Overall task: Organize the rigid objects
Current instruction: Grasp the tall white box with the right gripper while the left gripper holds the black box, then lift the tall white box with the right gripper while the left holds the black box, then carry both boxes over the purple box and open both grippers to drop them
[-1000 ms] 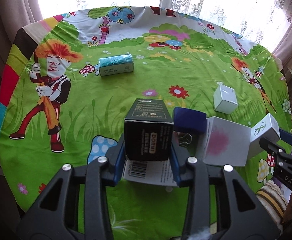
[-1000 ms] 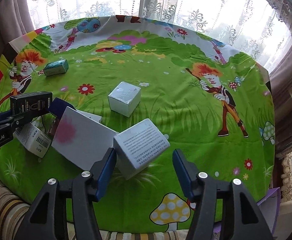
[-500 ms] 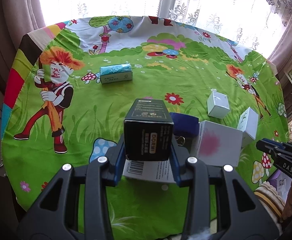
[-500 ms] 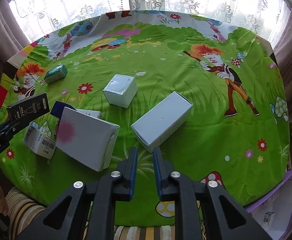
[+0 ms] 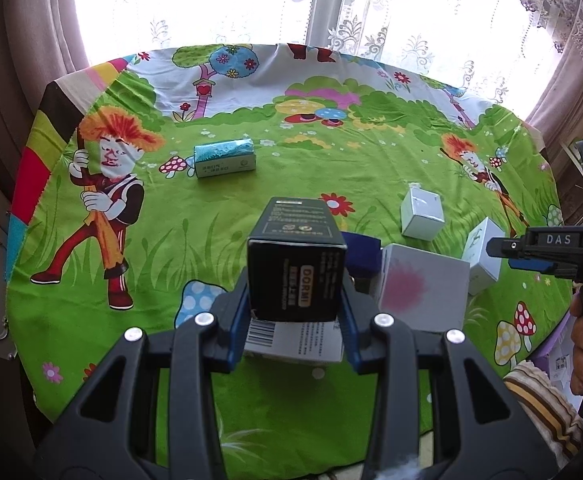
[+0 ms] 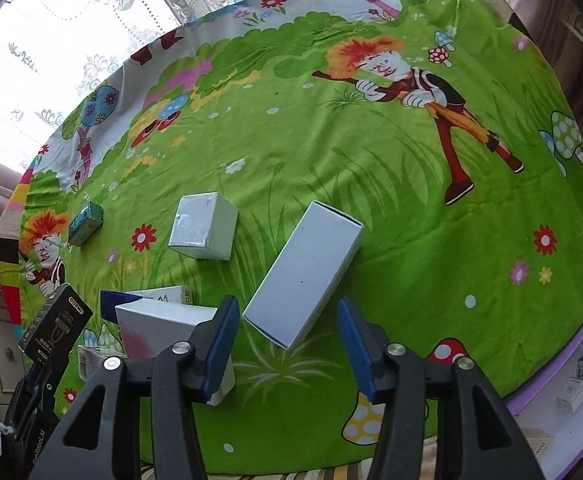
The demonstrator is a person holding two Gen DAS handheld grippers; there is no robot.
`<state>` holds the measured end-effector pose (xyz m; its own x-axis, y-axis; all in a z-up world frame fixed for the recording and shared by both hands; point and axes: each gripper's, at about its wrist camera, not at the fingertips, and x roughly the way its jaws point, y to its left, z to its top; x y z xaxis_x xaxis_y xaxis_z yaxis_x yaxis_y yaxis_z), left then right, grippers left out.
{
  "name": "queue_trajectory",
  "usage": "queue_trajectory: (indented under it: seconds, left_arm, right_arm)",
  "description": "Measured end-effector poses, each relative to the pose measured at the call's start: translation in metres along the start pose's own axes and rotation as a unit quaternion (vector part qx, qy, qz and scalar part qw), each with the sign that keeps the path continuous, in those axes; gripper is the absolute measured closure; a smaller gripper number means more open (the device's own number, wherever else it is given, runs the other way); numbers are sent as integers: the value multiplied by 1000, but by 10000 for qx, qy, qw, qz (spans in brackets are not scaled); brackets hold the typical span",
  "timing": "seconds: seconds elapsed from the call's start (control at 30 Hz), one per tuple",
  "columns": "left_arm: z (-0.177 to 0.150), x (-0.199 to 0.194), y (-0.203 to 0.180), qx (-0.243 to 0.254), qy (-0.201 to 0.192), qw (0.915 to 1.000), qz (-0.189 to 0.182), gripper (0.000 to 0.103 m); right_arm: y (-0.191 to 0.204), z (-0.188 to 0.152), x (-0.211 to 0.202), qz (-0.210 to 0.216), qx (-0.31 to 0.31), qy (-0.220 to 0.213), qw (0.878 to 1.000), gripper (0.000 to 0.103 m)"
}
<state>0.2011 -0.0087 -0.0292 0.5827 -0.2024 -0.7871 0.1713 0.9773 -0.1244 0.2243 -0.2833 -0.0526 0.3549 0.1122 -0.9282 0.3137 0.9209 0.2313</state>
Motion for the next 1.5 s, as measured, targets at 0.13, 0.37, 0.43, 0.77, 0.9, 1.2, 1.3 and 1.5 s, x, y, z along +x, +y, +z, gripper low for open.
queue_trajectory:
  seconds: [0.13, 0.37, 0.43, 0.77, 0.9, 1.2, 1.3, 1.5]
  left_arm:
    - [-1, -3, -3, 56, -31, 10000, 10, 60]
    - [-2, -9, -8, 112, -72, 9999, 9, 60]
    - [-2, -13, -11, 130, -98, 9999, 3, 60]
    - [-1, -40, -43, 371, -174, 9987, -293, 60]
    - [-3, -50, -67, 594, -138, 9968, -525, 60]
    - [-17, -66, -147, 1271, 194, 9834, -1277, 60]
    - [-24, -70, -179, 1529, 281, 9761, -1521, 60]
    - [-39, -78, -242, 2075, 484, 9561, -2009, 60]
  right_arm:
    - [6, 9, 14, -392, -11, -5, 9992, 50]
    - [17, 10, 29, -768, -490, -139, 9957, 50]
    - [15, 6, 28, -676, -551, -168, 9960, 56]
    - [-13, -23, -31, -300, -813, -641, 9942, 66]
    - [-34, -37, -61, -186, -788, -865, 9930, 66]
    - [-106, -70, -121, -324, -644, -1268, 9893, 66]
    - [-136, -82, -137, -462, -543, -1342, 9884, 66]
    - [-198, -101, -164, -773, -161, -1474, 9859, 66]
